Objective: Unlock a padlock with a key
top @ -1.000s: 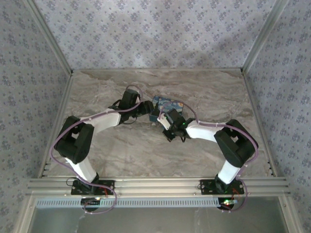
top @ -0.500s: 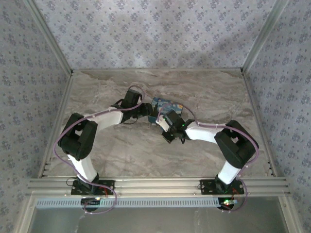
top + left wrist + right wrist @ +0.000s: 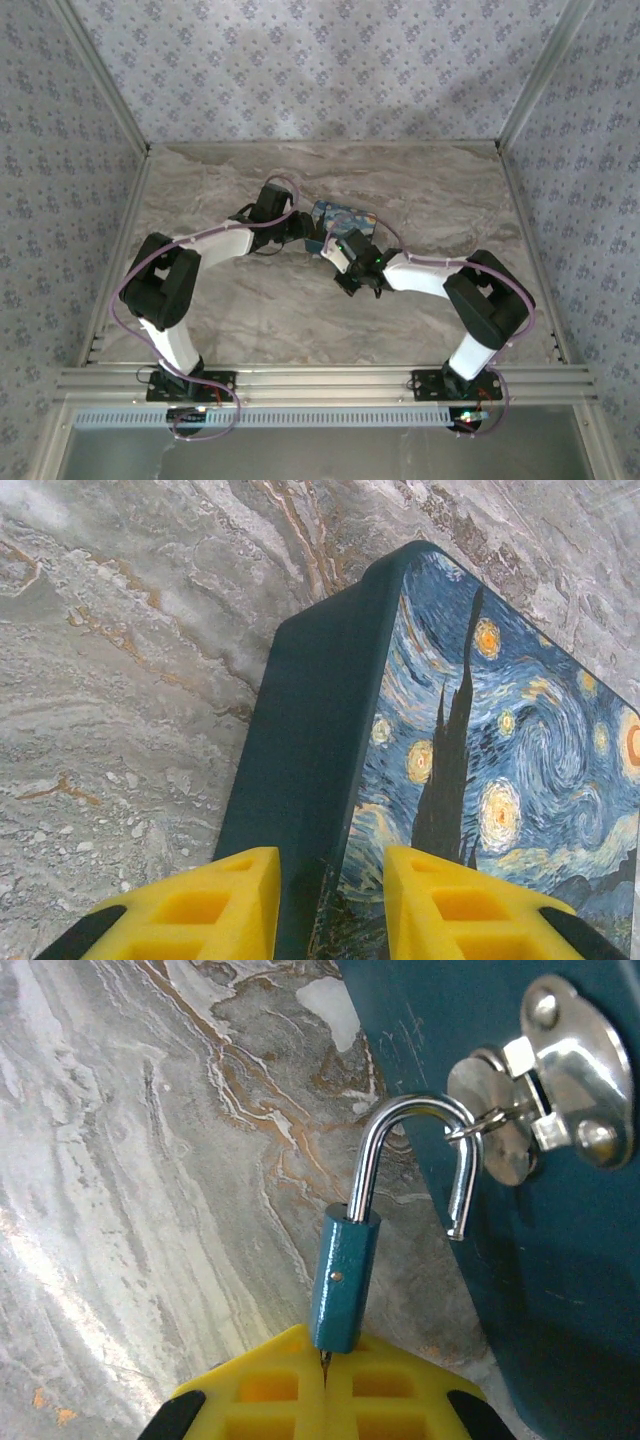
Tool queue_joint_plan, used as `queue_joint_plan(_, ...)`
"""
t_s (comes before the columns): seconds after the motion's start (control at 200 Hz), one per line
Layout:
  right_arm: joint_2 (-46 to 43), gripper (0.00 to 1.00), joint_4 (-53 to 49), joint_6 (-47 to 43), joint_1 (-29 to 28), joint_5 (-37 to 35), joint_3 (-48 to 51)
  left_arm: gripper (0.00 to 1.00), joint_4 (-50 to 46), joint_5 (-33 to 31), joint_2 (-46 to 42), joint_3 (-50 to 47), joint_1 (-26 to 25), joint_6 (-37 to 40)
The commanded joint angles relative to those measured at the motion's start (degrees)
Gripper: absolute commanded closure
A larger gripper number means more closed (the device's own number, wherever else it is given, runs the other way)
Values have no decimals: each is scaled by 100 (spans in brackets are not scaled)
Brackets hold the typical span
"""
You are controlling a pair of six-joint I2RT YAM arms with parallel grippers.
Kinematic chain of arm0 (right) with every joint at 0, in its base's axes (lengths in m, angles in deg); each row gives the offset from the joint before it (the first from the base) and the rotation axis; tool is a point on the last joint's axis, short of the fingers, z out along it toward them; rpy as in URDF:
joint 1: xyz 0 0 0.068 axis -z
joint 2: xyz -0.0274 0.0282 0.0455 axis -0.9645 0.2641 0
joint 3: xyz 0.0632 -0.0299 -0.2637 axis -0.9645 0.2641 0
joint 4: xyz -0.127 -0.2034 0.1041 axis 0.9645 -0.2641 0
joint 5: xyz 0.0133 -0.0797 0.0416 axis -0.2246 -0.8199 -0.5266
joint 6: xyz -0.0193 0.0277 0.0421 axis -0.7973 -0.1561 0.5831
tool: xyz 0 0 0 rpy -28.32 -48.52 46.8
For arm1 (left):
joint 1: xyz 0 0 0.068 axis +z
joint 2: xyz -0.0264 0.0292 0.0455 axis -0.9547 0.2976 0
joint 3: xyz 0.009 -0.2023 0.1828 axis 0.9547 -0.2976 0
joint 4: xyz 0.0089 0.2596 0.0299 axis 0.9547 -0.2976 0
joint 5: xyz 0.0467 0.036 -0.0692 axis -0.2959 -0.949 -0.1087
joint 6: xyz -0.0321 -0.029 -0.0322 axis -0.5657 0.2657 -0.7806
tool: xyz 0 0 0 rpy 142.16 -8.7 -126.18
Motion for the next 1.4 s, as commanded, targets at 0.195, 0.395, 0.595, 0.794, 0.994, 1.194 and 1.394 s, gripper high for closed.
queue_joint_plan(0.195, -13, 100, -117, -447, -177, 110, -257, 73, -307, 136, 195, -34, -58, 25)
queue_joint_plan(0.395, 129, 100, -160, -626, -250, 110, -480, 75, -271, 163, 204, -53, -81, -23)
queue_joint_plan(0.595, 157, 100, -183, -727, -257, 51, -532, 77, -280, 202, 191, -23, -90, -27)
queue_joint_plan(0.794, 238, 100, -169, -751, -309, 69, -571, 76, -295, 204, 209, 28, -86, -39)
queue_joint_plan(0.994, 264, 100, -67, -904, -309, 84, -712, 76, -282, 258, 256, 45, -97, -63)
queue_joint_plan(1.194, 340, 100, -40, -998, -326, 84, -817, 77, -254, 237, 197, -5, -104, -93)
queue_joint_plan(1.394, 71, 100, 52, -1007, -319, -267, -469, 77, -293, 206, 184, -10, -96, -72)
